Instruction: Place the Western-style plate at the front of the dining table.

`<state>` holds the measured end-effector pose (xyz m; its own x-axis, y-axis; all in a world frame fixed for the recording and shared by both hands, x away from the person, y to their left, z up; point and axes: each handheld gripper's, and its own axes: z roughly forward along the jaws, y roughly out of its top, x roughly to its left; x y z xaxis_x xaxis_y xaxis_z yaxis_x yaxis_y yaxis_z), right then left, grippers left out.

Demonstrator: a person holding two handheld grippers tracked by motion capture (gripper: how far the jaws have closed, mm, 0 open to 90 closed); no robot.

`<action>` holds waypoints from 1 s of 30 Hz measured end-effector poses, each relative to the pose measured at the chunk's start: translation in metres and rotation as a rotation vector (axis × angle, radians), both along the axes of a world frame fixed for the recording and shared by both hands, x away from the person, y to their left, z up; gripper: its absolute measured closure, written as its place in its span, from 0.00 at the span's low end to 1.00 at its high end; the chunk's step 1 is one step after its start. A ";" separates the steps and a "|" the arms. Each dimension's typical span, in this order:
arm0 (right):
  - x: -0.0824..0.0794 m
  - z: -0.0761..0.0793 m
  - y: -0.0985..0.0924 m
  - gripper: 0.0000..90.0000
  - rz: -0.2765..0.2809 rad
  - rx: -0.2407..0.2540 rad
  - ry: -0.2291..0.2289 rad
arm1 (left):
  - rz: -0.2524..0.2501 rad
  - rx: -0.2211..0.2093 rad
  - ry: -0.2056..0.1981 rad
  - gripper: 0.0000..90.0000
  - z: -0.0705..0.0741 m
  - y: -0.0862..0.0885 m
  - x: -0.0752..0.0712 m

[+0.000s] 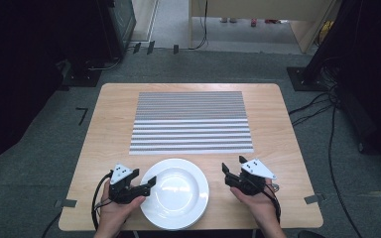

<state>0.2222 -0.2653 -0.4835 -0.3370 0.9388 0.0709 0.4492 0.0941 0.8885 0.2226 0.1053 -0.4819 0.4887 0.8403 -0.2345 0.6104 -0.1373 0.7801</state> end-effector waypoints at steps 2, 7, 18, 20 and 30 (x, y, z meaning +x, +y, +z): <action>-0.002 0.000 0.004 0.46 0.027 0.018 0.007 | -0.021 0.002 0.007 0.40 -0.002 -0.002 -0.002; -0.004 -0.002 0.013 0.49 0.106 0.039 0.062 | -0.030 0.048 -0.009 0.47 -0.003 -0.006 -0.005; -0.012 -0.002 0.030 0.57 0.173 0.082 0.074 | -0.023 0.100 0.016 0.55 -0.007 -0.006 -0.003; -0.013 -0.002 0.031 0.63 0.202 0.111 0.080 | -0.029 0.101 0.029 0.54 -0.008 -0.007 -0.003; -0.014 -0.012 0.041 0.78 0.287 0.236 0.206 | -0.019 0.098 0.029 0.58 -0.007 -0.004 -0.007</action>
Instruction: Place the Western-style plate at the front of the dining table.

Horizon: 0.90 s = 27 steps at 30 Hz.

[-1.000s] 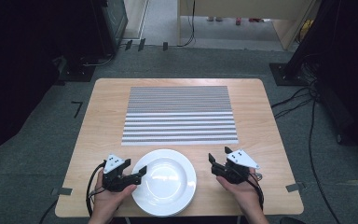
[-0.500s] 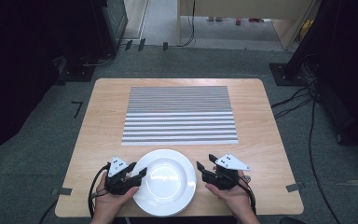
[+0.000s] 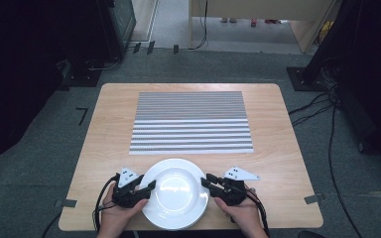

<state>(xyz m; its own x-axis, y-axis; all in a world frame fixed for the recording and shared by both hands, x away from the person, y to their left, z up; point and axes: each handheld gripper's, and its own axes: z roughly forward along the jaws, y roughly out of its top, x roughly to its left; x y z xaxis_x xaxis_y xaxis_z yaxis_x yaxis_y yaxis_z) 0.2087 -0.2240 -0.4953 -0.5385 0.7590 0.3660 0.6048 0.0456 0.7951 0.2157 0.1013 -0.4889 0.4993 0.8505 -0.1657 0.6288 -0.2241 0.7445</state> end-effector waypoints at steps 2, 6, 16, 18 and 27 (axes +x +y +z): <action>-0.001 0.000 0.001 0.79 -0.002 -0.016 -0.004 | 0.002 -0.006 0.004 0.57 0.000 0.002 -0.003; 0.001 -0.002 -0.001 0.81 0.000 0.012 0.002 | 0.003 -0.004 0.007 0.56 0.000 0.004 -0.009; 0.002 -0.006 -0.005 0.83 -0.081 0.132 0.109 | 0.019 -0.020 0.024 0.55 -0.001 0.005 -0.013; 0.000 -0.007 -0.004 0.83 -0.112 0.157 0.120 | 0.024 -0.018 0.025 0.54 -0.002 0.004 -0.014; 0.002 -0.009 -0.005 0.84 -0.144 0.216 0.172 | 0.039 -0.018 0.023 0.54 -0.003 0.002 -0.014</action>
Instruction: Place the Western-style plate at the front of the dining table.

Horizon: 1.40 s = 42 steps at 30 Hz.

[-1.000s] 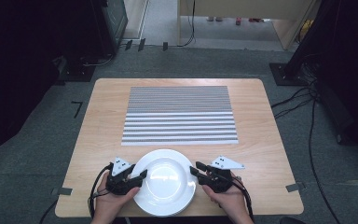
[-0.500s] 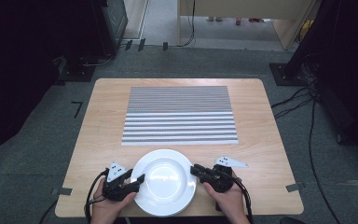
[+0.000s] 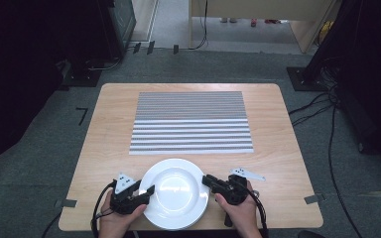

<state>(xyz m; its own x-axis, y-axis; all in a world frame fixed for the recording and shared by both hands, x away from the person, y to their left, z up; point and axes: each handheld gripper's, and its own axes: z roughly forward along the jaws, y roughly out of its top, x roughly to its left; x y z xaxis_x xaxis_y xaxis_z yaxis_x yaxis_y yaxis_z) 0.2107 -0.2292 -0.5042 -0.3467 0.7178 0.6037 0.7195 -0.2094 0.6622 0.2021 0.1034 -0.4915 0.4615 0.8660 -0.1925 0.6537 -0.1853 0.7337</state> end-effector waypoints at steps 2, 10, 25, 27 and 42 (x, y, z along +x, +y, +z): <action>0.000 0.000 0.000 0.84 -0.002 0.003 0.000 | 0.002 -0.001 -0.001 0.54 0.000 0.000 0.000; 0.001 -0.001 -0.001 0.85 -0.026 0.043 0.030 | 0.004 -0.001 -0.002 0.54 -0.001 -0.001 0.000; 0.001 0.002 -0.001 0.80 -0.002 0.075 0.018 | 0.001 -0.003 -0.002 0.54 -0.001 0.000 0.000; -0.001 0.003 -0.001 0.80 0.004 0.062 0.008 | 0.001 -0.003 -0.002 0.54 -0.001 0.000 0.000; -0.003 0.004 0.007 0.84 0.021 0.054 -0.040 | 0.011 -0.018 -0.002 0.53 -0.001 -0.001 0.000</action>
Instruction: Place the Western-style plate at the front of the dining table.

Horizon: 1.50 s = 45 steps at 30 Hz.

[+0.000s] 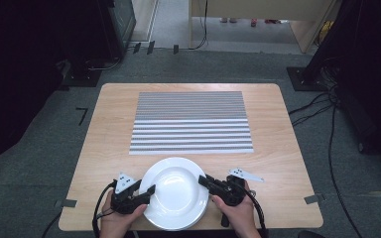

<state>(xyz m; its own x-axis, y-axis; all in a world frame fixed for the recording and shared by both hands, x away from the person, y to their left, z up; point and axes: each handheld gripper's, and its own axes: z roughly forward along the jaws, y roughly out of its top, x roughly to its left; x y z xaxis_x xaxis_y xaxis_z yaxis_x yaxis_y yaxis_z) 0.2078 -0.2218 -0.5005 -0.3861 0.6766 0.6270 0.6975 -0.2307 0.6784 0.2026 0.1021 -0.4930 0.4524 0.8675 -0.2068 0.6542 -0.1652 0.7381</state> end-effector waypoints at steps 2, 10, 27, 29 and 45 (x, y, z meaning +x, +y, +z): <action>0.000 0.000 0.000 0.84 0.001 -0.009 -0.009 | -0.001 0.005 -0.002 0.53 0.000 0.000 0.000; -0.001 0.000 0.002 0.84 0.029 -0.004 -0.103 | -0.004 0.002 -0.019 0.53 0.001 0.000 -0.001; -0.001 -0.005 0.005 0.83 0.052 0.012 -0.198 | -0.006 -0.023 -0.042 0.57 0.004 0.005 -0.002; -0.001 -0.005 0.005 0.83 0.053 0.009 -0.205 | -0.002 -0.026 -0.053 0.58 0.005 0.006 -0.002; -0.002 -0.009 0.006 0.83 0.018 0.019 -0.181 | 0.012 -0.067 -0.088 0.66 0.008 0.010 -0.005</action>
